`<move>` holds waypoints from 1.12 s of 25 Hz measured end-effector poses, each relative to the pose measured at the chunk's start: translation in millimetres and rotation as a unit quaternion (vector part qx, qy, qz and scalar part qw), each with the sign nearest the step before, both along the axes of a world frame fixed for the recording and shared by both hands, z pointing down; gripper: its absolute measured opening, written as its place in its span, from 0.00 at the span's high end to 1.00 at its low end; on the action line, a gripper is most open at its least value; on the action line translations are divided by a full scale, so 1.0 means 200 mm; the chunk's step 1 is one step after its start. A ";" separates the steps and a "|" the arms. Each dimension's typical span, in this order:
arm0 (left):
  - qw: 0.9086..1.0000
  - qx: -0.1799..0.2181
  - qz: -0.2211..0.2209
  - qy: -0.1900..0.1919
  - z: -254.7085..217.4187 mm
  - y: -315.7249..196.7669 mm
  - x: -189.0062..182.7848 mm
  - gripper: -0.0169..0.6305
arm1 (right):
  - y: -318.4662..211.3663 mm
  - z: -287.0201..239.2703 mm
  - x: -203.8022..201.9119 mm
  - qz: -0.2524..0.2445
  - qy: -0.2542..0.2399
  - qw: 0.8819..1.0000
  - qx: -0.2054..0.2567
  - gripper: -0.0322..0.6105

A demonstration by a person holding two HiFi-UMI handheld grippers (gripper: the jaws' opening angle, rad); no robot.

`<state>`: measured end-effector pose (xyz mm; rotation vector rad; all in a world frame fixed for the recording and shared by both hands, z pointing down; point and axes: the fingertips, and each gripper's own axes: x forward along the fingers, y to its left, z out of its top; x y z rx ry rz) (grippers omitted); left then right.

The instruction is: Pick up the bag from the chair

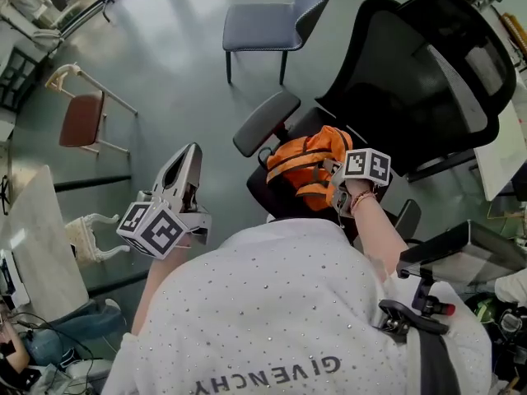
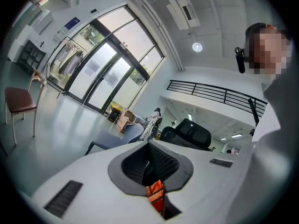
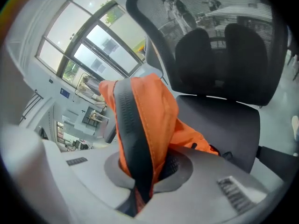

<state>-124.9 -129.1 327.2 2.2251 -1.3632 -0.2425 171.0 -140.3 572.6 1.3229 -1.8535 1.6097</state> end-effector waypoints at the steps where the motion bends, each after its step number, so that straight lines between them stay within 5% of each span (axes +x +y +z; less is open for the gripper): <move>1: 1.000 0.003 0.002 0.001 -0.01 0.04 -0.02 0.97 | 0.02 -0.03 -0.01 0.008 -0.002 1.000 0.007 0.91; 11: 0.999 0.011 -0.023 0.021 -0.02 0.40 -0.30 0.97 | 0.13 -0.30 -0.12 0.028 0.011 0.994 0.103 0.91; 28: 0.999 0.013 0.039 0.029 -0.07 0.88 -0.26 0.97 | 0.53 -0.74 -0.40 0.021 -0.027 0.972 0.234 0.91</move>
